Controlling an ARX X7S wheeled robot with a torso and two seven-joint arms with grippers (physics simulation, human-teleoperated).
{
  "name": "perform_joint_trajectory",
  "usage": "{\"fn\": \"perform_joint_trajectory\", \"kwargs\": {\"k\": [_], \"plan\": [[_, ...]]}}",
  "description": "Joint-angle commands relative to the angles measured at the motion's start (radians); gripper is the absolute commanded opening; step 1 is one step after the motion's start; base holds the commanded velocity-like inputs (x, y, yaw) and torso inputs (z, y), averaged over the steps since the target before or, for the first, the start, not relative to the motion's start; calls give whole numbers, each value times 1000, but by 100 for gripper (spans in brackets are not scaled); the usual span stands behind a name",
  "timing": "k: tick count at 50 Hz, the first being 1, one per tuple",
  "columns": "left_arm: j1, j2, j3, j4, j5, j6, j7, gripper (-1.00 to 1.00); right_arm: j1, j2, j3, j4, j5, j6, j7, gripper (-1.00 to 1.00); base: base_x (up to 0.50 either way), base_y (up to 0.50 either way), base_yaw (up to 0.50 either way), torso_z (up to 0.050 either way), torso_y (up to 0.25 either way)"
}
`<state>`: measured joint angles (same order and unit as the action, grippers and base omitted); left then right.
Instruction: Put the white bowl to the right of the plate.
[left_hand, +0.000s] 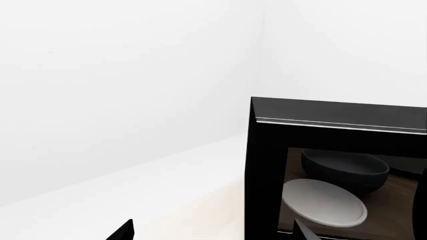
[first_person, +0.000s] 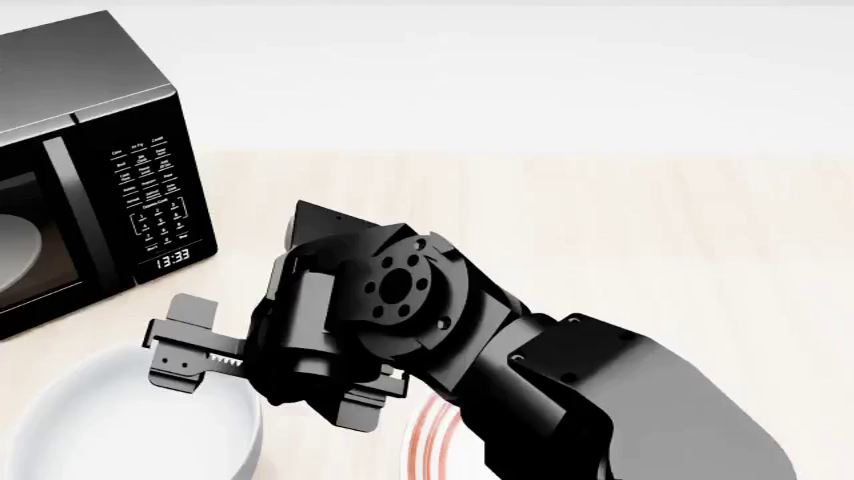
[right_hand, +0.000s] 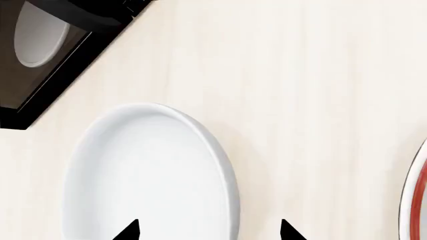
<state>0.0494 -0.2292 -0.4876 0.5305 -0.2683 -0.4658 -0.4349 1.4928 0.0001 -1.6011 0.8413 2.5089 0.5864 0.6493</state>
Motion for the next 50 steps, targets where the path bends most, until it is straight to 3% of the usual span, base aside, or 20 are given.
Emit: {"fn": "perform_joint_trajectory", "kwargs": {"k": [1,22,50], "plan": [[4,-2,3,3,-3,4,-3,100,-58,0,-8,20,-33,-7,-7,100,0,0,0,0,0],[11,-6,12,9,-8,8,-8,100,-111,0,-1,-107,-157,4,-70,100,0,0,0,0,0],[21,-13,19,17,-17,13,-15,100,-134,0,-2,-69,-191,-81,-56,100,0,0,0,0,0]]}}
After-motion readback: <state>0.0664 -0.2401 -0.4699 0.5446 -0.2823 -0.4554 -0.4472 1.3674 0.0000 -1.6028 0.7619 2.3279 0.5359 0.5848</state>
